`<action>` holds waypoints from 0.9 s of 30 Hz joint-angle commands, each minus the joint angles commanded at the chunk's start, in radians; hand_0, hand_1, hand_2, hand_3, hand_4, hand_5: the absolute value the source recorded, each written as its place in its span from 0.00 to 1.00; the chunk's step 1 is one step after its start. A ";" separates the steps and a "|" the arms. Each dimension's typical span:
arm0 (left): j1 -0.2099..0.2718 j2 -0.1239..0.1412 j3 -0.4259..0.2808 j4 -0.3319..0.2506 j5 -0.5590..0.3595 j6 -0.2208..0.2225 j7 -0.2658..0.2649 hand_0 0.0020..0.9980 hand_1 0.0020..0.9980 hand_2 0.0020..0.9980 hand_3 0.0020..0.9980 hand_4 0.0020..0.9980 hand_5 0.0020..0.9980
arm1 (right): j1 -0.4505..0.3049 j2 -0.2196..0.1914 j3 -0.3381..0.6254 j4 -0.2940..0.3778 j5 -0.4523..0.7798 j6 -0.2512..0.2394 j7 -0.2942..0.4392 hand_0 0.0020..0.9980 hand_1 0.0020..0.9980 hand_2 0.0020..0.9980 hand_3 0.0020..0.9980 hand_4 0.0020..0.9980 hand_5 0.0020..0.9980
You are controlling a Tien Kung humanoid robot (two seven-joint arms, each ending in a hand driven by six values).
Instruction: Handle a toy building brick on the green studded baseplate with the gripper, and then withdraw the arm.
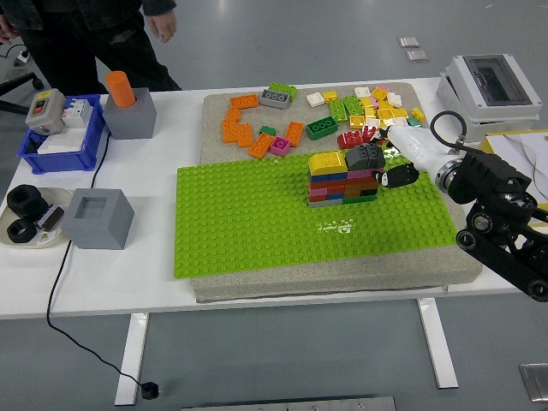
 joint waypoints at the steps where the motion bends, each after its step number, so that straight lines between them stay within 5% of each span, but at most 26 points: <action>1: 0.000 0.000 0.000 0.000 0.000 0.000 0.000 0.65 0.65 0.69 0.82 1.00 0.98 | 0.000 0.000 0.001 0.001 0.001 0.001 0.000 0.69 0.76 0.83 0.78 0.78 0.14; 2: 0.000 0.000 -0.001 0.000 0.001 0.000 0.000 0.65 0.65 0.69 0.82 1.00 0.98 | 0.000 -0.001 0.002 0.001 0.002 0.001 0.000 0.69 0.77 0.84 0.79 0.87 0.21; 13: 0.001 0.000 0.000 0.000 -0.001 0.000 0.001 0.65 0.65 0.69 0.82 1.00 0.98 | -0.006 -0.007 0.019 0.017 0.001 0.004 -0.002 0.69 0.77 0.84 0.81 0.93 0.27; 25: 0.007 -0.004 0.005 0.000 -0.016 0.004 -0.002 0.65 0.65 0.69 0.82 1.00 0.98 | -0.089 -0.098 0.144 0.207 -0.033 0.000 -0.014 0.70 0.78 0.85 0.81 0.96 0.33; 26: 0.008 -0.005 0.005 0.000 -0.018 0.004 -0.003 0.65 0.65 0.69 0.82 1.00 0.98 | -0.098 -0.104 0.149 0.223 -0.034 -0.002 -0.014 0.70 0.78 0.85 0.76 0.96 0.45; 27: 0.009 -0.006 0.006 0.000 -0.019 0.005 -0.003 0.65 0.65 0.69 0.82 1.00 0.98 | -0.113 -0.111 0.153 0.249 -0.035 -0.004 -0.013 0.70 0.78 0.85 0.76 0.96 0.45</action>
